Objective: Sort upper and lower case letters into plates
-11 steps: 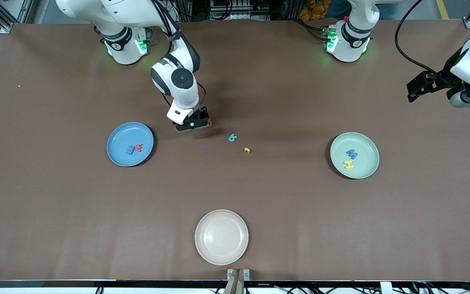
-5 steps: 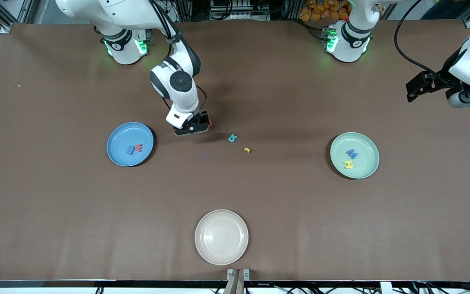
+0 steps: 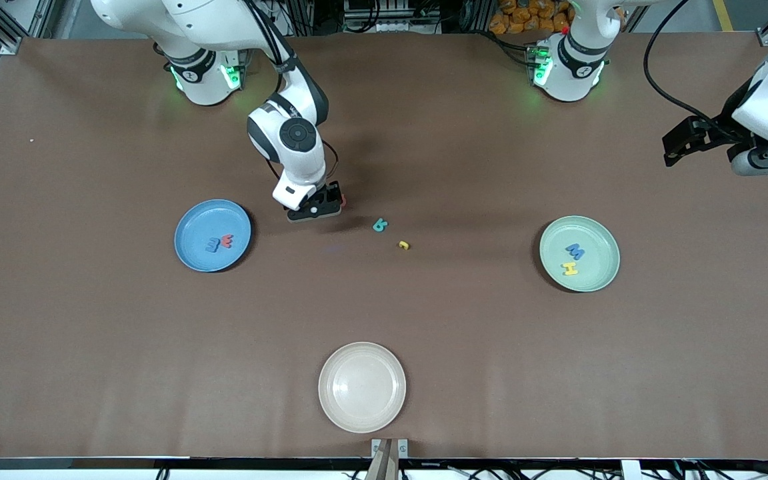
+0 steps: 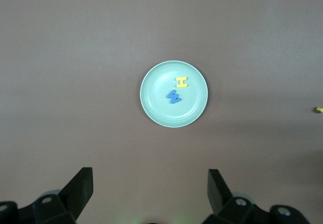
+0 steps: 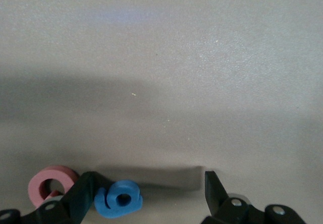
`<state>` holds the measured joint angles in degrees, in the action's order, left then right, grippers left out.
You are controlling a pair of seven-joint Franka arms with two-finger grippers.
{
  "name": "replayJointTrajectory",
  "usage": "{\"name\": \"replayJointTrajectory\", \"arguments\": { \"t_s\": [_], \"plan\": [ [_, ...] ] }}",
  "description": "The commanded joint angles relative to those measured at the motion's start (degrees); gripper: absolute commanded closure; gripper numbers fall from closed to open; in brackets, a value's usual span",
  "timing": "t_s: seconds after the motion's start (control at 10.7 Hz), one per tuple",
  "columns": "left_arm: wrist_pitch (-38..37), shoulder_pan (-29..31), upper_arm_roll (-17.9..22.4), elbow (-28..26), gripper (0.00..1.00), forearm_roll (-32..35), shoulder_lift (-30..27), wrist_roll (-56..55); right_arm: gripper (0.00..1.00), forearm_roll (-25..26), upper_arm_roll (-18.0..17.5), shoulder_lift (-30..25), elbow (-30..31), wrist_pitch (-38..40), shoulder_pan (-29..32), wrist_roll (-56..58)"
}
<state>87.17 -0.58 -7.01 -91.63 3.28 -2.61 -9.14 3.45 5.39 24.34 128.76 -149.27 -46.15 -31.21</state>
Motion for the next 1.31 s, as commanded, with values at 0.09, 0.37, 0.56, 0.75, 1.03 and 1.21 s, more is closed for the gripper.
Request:
{"name": "replayJointTrajectory", "arguments": {
  "t_s": [0.09,0.37,0.56,0.75,1.03,1.21],
  "plan": [
    [-0.9,-0.3,0.2,0.1,0.00,0.0,-0.3,0.7,0.04,1.0,-0.3,-0.3,-0.4,1.9,0.0,-1.5],
    [-0.9,-0.3,0.2,0.1,0.00,-0.1,-0.3,0.7,0.04,1.0,-0.3,-0.3,-0.4,1.9,-0.3,-0.7],
    [-0.9,-1.1,0.2,0.1,0.00,-0.3,-0.2,0.0,0.04,1.0,-0.4,-0.3,-0.4,2.0,-0.3,0.9],
    [-0.9,-1.4,0.2,0.0,0.00,-0.3,-0.2,-0.2,0.12,1.0,-0.4,-0.3,-0.4,1.9,-0.3,1.1],
    [-0.9,-1.4,0.2,0.0,0.00,-0.2,0.0,-0.2,0.28,1.0,-0.4,-0.1,-0.4,1.9,-0.3,1.0],
    [-0.9,-1.4,0.2,0.0,0.00,-0.2,0.0,-0.2,0.32,1.0,-0.4,-0.1,-0.4,1.9,-0.3,0.9]
  ]
}}
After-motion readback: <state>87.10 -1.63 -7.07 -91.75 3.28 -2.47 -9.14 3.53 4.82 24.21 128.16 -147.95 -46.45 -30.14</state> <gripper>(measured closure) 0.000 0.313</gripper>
